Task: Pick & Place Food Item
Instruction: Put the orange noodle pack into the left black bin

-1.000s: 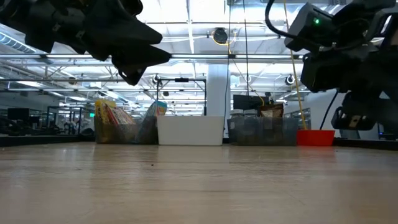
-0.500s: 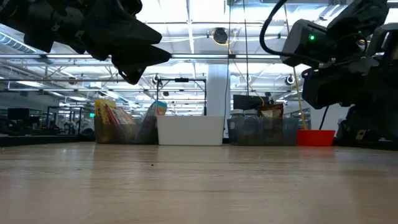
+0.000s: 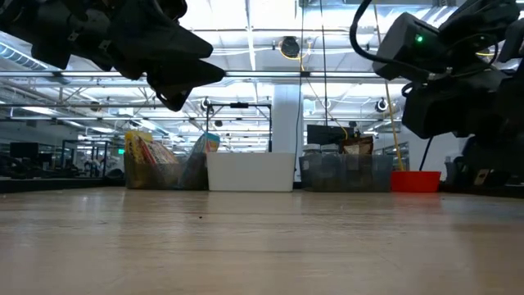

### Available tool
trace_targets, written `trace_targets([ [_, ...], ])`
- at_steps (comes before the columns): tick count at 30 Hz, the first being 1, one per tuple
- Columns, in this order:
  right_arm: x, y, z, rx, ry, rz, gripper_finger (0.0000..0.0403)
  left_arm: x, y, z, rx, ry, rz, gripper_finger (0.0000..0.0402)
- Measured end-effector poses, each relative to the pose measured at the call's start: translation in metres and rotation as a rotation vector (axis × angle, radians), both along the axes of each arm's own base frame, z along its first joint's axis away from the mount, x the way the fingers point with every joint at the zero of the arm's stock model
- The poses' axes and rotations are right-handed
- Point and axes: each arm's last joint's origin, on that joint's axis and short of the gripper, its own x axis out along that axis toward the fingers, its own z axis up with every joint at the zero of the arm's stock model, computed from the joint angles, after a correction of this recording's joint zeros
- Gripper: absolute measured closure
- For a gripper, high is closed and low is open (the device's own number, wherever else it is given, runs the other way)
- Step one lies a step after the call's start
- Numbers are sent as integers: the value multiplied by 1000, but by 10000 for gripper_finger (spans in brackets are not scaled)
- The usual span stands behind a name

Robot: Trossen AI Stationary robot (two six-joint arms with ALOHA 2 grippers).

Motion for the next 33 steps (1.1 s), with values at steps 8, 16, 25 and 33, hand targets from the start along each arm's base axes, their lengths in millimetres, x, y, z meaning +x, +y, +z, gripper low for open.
trace_targets([
  [8,0,2,0,-22,-13,-1,289,0,1,0,8,-3,37,238],
  [16,1,2,0,-29,-28,9,296,0,1,0,9,-3,41,238],
  [25,1,2,-3,-34,-29,22,348,0,1,0,8,-3,41,238],
  [33,1,5,-14,-18,12,58,391,0,1,0,9,-3,41,238],
])
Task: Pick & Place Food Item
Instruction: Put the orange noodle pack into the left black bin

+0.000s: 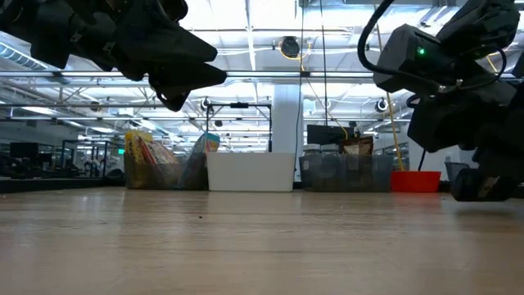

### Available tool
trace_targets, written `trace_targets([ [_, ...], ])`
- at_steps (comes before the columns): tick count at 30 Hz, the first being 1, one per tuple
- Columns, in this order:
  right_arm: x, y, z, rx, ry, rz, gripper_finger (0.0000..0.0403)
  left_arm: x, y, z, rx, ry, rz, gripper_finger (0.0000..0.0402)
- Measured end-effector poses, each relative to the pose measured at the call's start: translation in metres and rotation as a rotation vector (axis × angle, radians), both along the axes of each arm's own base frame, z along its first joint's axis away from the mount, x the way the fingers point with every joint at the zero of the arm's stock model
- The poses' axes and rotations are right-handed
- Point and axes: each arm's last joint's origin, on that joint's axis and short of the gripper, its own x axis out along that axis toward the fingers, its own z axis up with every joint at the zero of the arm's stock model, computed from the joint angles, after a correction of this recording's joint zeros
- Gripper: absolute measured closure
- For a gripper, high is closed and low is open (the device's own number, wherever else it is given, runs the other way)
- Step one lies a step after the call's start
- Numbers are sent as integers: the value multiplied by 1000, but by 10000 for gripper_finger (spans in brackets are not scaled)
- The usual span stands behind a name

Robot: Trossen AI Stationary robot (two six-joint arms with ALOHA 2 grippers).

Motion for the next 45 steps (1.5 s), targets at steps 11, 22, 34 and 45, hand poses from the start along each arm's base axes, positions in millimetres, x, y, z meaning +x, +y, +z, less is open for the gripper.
trace_targets([
  [11,4,0,2,1,-89,29,402,0,1,0,5,-1,1,238],
  [22,32,-7,18,25,-428,-36,403,3,10,0,17,-5,33,238],
  [34,61,-35,45,-157,-833,-323,403,6,19,1,47,-17,57,238],
  [45,69,-65,54,-466,-1009,-520,403,4,20,13,129,-87,49,238],
])
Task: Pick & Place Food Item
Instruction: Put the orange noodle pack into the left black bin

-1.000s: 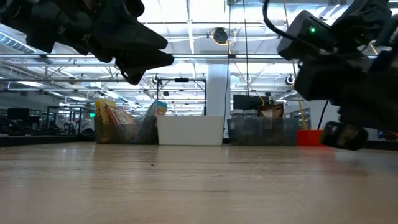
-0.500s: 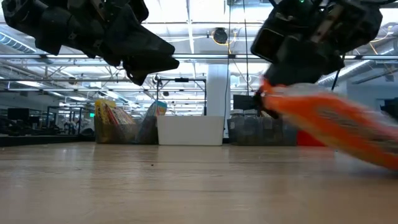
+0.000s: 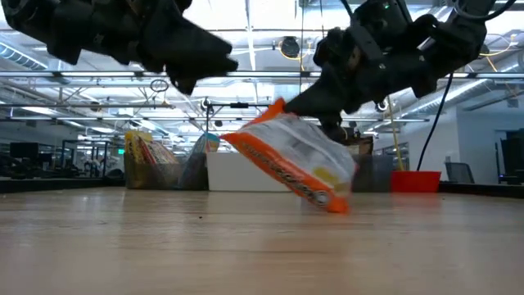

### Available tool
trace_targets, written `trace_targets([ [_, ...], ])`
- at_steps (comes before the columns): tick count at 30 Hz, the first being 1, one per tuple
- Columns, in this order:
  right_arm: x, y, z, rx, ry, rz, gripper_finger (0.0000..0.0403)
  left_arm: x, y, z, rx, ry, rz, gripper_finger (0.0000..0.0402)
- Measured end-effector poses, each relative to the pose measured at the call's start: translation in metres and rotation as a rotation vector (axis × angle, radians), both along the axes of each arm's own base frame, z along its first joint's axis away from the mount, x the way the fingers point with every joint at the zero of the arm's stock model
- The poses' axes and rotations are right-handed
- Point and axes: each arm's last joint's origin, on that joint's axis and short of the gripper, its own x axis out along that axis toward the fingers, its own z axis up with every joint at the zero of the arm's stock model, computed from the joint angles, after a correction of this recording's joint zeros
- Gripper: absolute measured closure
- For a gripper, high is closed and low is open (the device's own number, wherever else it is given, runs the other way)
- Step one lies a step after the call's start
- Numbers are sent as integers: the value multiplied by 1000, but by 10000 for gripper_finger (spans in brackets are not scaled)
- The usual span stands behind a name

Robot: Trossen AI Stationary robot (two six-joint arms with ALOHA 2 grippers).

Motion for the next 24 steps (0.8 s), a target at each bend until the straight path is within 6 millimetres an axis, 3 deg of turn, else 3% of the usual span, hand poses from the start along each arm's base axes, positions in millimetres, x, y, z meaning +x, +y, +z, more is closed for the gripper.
trace_targets([
  [9,5,-2,23,-136,-256,-74,403,-10,11,31,72,-120,233,238],
  [14,5,-4,25,-227,-273,-133,403,-11,22,35,71,-128,303,238],
  [18,5,-5,25,-260,-278,-148,403,0,36,41,123,38,348,238],
  [24,5,-5,26,-277,-288,-147,403,21,55,72,119,315,353,238],
])
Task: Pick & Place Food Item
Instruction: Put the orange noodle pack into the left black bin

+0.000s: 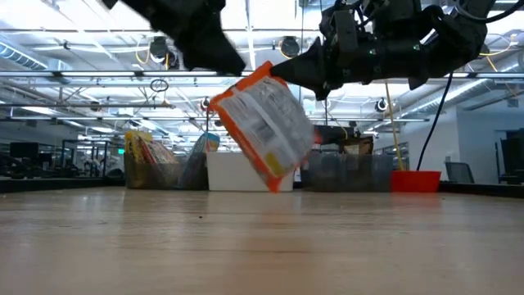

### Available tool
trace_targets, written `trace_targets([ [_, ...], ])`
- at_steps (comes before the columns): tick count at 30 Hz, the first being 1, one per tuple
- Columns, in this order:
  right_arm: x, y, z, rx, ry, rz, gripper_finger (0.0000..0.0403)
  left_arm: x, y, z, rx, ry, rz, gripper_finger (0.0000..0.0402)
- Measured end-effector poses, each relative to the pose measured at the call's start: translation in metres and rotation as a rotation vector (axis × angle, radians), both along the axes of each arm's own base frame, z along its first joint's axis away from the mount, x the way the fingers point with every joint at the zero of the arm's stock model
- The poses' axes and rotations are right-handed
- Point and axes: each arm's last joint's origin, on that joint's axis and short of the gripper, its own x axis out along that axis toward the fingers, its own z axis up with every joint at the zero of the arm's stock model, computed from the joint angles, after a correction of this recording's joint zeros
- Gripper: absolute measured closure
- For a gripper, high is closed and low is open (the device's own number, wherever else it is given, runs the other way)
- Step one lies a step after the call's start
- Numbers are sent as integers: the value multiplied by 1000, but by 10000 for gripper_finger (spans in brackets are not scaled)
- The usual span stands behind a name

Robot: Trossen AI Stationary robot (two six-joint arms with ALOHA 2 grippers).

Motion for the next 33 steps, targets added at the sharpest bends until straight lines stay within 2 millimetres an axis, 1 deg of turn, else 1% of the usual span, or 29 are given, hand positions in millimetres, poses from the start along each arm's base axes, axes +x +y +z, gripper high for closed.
trace_targets([
  [3,0,-1,-1,-2,9,-6,403,8,5,21,-40,-29,-19,238],
  [5,0,-1,-1,-5,9,-8,403,9,8,30,-68,-20,-33,238],
  [7,0,-1,0,-18,-2,-8,403,9,9,35,-85,-13,-34,238],
  [10,0,-1,1,-18,-6,-8,403,9,12,38,-116,-8,-18,238],
  [15,0,-4,2,-18,-17,-18,403,11,12,32,-161,26,12,238],
  [25,0,-4,4,-19,-39,-41,403,27,12,3,-163,123,19,238],
  [30,0,-4,4,-19,-39,-41,403,30,12,-4,-172,149,2,238],
  [33,0,-4,4,-19,-39,-41,403,30,12,-4,-173,149,2,238],
])
